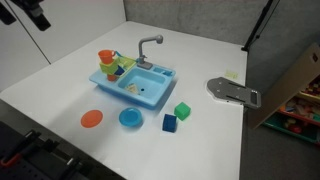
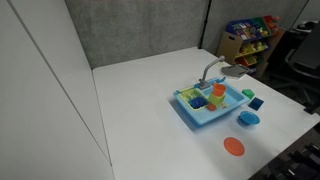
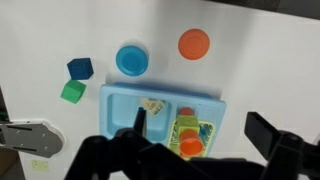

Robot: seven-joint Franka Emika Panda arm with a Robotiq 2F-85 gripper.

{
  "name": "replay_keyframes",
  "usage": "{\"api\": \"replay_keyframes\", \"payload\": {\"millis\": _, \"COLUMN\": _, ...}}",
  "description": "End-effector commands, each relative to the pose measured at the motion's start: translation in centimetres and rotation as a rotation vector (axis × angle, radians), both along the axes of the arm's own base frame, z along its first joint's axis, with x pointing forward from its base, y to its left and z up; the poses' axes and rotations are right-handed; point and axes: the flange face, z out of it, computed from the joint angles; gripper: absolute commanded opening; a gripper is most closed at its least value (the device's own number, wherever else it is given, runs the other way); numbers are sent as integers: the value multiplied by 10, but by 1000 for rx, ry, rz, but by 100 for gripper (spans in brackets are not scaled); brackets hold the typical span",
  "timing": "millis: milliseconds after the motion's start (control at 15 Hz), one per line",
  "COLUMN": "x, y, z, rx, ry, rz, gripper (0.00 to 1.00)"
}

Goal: Put the green block in the sink

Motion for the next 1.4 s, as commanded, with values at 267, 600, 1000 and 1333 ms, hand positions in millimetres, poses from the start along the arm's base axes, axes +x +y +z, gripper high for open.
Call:
{"api": "replay_keyframes", "payload": {"millis": 267, "x": 82, "y": -49, "z": -1, "rx": -60, "ry": 15, "rz": -201, "gripper": 100}}
{"api": "replay_keyframes", "payload": {"millis": 600, "x": 121, "y": -100, "z": -25, "rx": -76, "ry": 30, "rz": -346, "gripper": 100}}
{"api": "replay_keyframes", "payload": {"millis": 1000, "x": 153, "y": -162, "z": -76, "rx": -116, "ry": 43, "rz": -504, "gripper": 100}}
{"api": "replay_keyframes", "payload": {"millis": 1333, "x": 171, "y": -216, "z": -124, "rx": -166, "ry": 35, "rz": -661, "gripper": 100}}
